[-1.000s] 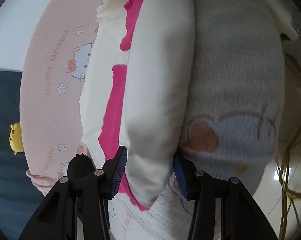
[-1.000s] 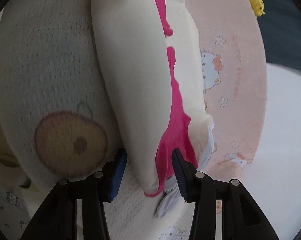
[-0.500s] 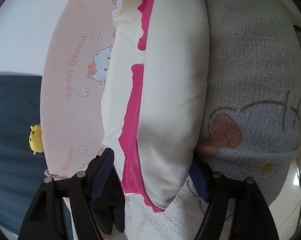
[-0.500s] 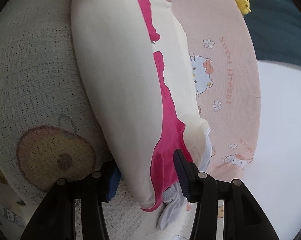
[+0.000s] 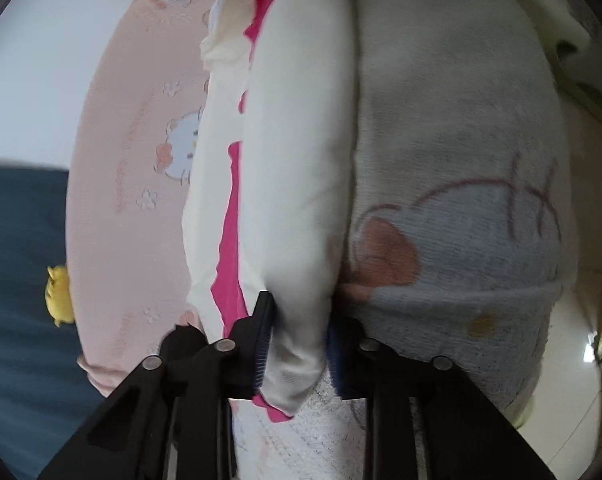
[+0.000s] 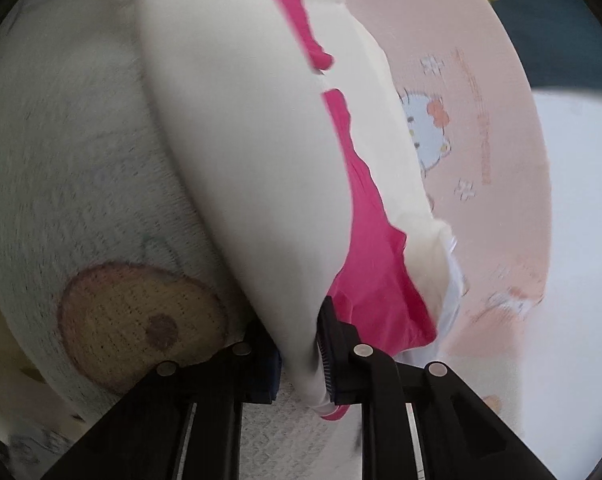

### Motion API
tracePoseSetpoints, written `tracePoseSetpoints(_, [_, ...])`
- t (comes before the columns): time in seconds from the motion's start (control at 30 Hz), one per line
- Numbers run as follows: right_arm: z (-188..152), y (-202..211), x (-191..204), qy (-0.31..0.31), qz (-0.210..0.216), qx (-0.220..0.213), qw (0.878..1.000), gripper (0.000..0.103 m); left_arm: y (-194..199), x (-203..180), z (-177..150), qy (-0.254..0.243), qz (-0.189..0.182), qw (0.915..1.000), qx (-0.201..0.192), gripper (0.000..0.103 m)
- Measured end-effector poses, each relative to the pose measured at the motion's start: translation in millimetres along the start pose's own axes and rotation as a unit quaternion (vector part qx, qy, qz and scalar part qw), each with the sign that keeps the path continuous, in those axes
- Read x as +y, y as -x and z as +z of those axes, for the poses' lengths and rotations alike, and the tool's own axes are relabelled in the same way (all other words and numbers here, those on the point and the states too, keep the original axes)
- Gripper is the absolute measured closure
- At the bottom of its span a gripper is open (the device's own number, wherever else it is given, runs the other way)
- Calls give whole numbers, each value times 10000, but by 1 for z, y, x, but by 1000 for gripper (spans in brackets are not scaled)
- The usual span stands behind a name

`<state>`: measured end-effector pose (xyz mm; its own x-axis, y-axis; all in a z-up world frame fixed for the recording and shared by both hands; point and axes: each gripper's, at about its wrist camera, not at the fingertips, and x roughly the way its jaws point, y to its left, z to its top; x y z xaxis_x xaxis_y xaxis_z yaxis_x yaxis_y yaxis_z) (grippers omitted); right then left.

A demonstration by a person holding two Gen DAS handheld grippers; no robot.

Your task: Fold clothes

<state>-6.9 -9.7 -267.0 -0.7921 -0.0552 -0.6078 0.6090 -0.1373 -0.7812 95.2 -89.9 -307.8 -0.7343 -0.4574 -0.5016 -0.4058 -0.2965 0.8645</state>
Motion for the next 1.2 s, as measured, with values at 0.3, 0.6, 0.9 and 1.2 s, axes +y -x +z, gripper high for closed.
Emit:
tracePoseSetpoints(0.3, [4,-3,-7,-196,416,183,9988,85,-12,42,1,1187,-1251,9845,314,84])
tracePoseSetpoints(0.6, [15,-17,-43,-632,1583,788,9822,83,-47,104,-9,2818,-3275,8983,798,83])
tracePoseSetpoints(0.9, [3,-32,-81,-1458,2977,961,9386,79,-87,138,-31,4118,-4582,7795,1135,83])
tracePoseSetpoints(1.2, [-14,-48,-114,-2124,3879,785,8935,67,-105,154,-23,4209,-4942,7451,1529,83])
